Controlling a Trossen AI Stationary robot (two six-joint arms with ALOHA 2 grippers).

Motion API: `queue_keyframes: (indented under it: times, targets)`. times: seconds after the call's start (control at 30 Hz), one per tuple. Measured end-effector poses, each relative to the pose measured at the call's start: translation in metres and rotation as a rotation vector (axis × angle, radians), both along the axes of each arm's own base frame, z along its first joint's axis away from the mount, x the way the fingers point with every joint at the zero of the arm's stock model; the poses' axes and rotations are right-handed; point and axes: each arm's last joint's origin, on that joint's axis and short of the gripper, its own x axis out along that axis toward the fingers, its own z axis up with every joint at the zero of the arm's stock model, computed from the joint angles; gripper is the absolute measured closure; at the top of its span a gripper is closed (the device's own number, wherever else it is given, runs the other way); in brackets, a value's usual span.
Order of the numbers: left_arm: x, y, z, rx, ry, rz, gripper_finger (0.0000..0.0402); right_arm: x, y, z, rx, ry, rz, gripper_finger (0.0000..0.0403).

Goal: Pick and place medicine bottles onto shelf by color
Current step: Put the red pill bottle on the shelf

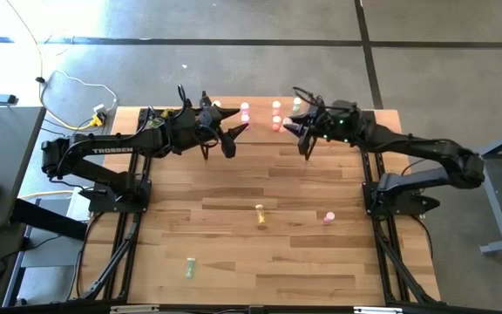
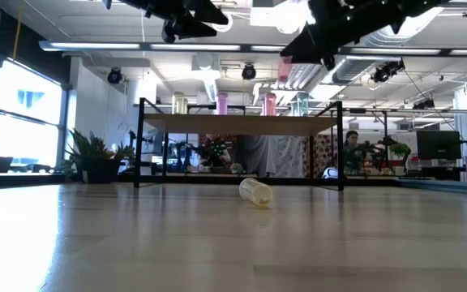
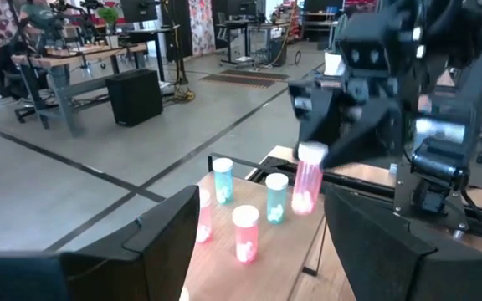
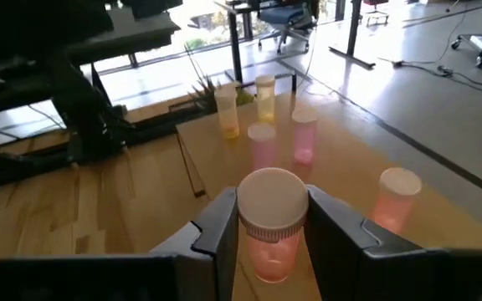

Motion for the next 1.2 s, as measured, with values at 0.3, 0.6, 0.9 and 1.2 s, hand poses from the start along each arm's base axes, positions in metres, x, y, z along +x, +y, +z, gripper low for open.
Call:
queue_keyframes:
  times: [0.3,0.6,0.9,1.2]
  targets:
    - [0.000,0.000,0.000,0.000,0.001,0.000,0.0156,0.022,0.002,-0.025,-0.028,0.060,0.055,0.0299]
    - [0.000,0.000,0.000,0.000,0.002,0.001,0.0156,0.031,-0.010,-0.042,-0.044,0.114,0.059,0.0299]
    - [0.000,0.000,0.000,0.000,0.003,0.001,0.0156,0.039,-0.013,-0.055,-0.070,0.174,0.082,0.0299]
    - [0.000,0.000,0.000,0.000,0.002,0.000,0.0156,0.038,-0.014,-0.056,-0.081,0.185,0.050,0.0299]
